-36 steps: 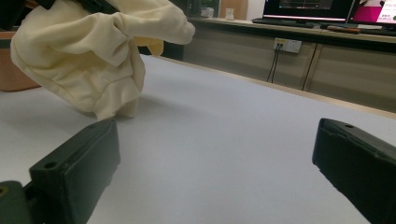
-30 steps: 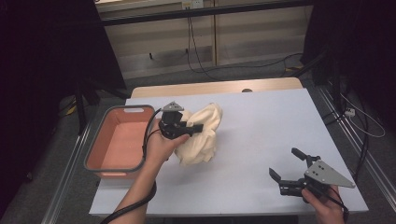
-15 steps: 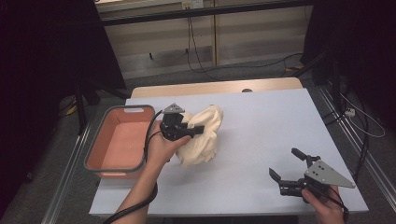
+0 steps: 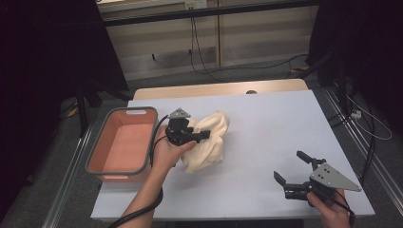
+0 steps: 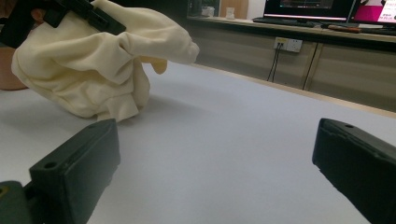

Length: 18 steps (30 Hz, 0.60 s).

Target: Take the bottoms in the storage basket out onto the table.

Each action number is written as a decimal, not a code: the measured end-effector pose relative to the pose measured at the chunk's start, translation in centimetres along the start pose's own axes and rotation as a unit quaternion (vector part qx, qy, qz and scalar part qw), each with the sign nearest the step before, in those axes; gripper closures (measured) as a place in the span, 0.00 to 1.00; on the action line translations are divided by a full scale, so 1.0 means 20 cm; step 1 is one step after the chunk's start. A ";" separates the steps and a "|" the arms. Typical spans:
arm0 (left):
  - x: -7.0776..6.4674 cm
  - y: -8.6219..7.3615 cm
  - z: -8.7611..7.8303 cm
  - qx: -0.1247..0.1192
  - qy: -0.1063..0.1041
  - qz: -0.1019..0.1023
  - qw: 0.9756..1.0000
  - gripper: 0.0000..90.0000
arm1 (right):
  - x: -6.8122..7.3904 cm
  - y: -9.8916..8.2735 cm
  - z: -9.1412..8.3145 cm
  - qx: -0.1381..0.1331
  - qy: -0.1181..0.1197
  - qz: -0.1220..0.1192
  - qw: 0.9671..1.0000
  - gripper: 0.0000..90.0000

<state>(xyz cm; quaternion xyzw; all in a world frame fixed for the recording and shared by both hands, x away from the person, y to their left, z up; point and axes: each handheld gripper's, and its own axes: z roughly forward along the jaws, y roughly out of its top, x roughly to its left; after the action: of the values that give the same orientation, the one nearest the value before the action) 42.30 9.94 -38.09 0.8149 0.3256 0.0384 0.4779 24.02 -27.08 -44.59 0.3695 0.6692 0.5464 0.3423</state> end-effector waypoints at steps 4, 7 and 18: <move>0.00 -0.01 0.01 0.002 0.000 -0.002 1.000 0.71 | 0.00 0.00 0.00 0.000 0.000 0.000 1.000 0.00; 0.00 -0.01 0.01 0.001 0.003 0.000 1.000 0.70 | 0.00 0.00 0.00 0.001 0.000 0.000 1.000 0.01; 0.01 -0.03 0.03 0.000 0.003 -0.005 1.000 0.68 | 0.00 0.00 0.00 0.001 0.001 0.001 1.000 0.01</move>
<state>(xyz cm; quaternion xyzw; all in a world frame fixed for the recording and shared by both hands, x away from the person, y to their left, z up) 42.32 9.69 -39.01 0.8131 0.3310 0.0384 0.4773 24.01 -27.12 -44.59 0.3697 0.6698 0.5465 0.3406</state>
